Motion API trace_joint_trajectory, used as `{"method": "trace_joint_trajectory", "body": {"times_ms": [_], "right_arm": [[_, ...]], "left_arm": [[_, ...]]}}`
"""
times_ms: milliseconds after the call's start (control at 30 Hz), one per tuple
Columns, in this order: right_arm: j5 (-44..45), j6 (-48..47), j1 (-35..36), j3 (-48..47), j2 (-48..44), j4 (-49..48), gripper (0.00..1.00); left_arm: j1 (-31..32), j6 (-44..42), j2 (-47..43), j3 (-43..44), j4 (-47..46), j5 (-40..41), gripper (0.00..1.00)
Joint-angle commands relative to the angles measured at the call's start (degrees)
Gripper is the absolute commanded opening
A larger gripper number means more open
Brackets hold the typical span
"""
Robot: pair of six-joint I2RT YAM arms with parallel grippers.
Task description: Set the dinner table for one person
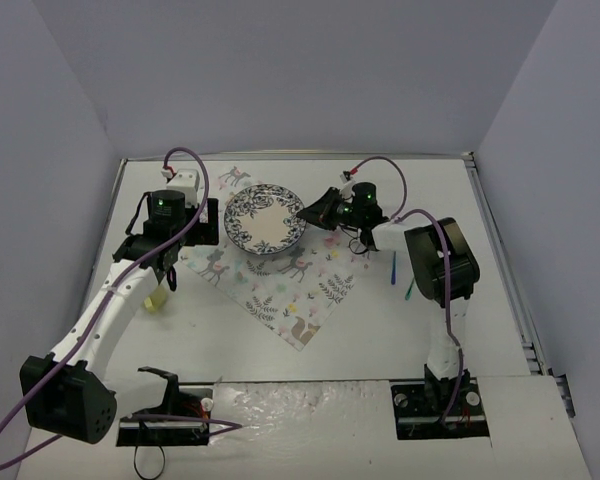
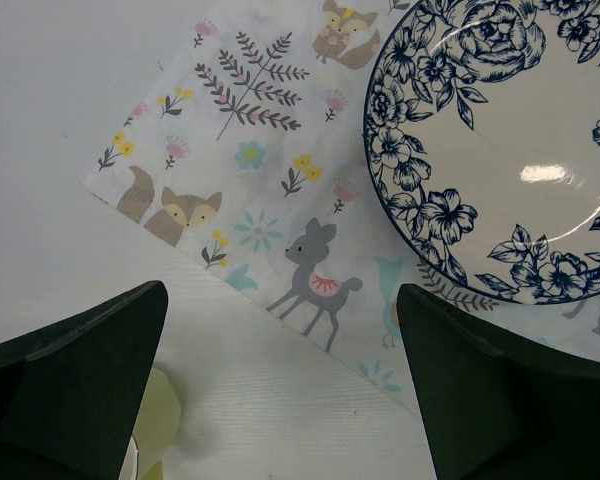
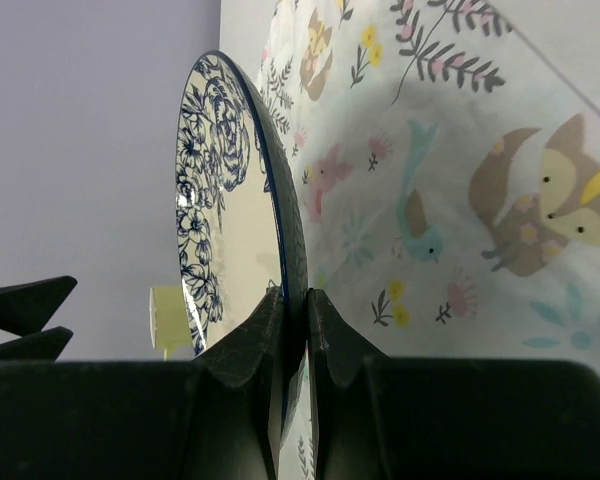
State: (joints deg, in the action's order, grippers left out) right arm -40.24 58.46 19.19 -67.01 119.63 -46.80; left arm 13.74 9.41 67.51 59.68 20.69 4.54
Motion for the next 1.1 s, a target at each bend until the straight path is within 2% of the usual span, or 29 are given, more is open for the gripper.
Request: {"method": "trace_joint_trajectory", "body": {"times_ms": [0,367,733,767,867,967,1067], "right_arm": [[-2.35,2.21,1.12,-2.42,-1.23,-11.97,0.00],[-1.87,0.68,3.31,-2.53,3.19,-12.89,0.00],[0.04,-6.94,3.31,-2.09,6.00,-4.72,0.02],[0.40,-7.73,3.28,-1.96,5.87,-3.70,0.08],[1.77,-11.42,3.30,-1.72,4.46,0.08,0.36],[3.38,-14.84,3.15,-1.91,2.90,5.38,0.52],[5.60,-18.50,3.04,-2.41,0.93,10.93,0.64]], "left_arm": [[-0.55,0.17,-0.45,1.76,-3.29,0.21,0.97],[-0.63,0.16,-0.18,1.74,-3.36,-0.05,0.97],[-0.55,0.08,-0.09,1.67,-3.41,0.03,0.97],[-0.55,0.06,-0.09,1.67,-3.37,0.08,0.97],[-0.55,0.09,-0.01,1.67,-3.37,0.11,0.97],[-0.55,0.17,0.19,1.67,-3.37,0.04,0.97],[-0.58,0.26,0.23,1.67,-3.20,0.22,0.97]]}}
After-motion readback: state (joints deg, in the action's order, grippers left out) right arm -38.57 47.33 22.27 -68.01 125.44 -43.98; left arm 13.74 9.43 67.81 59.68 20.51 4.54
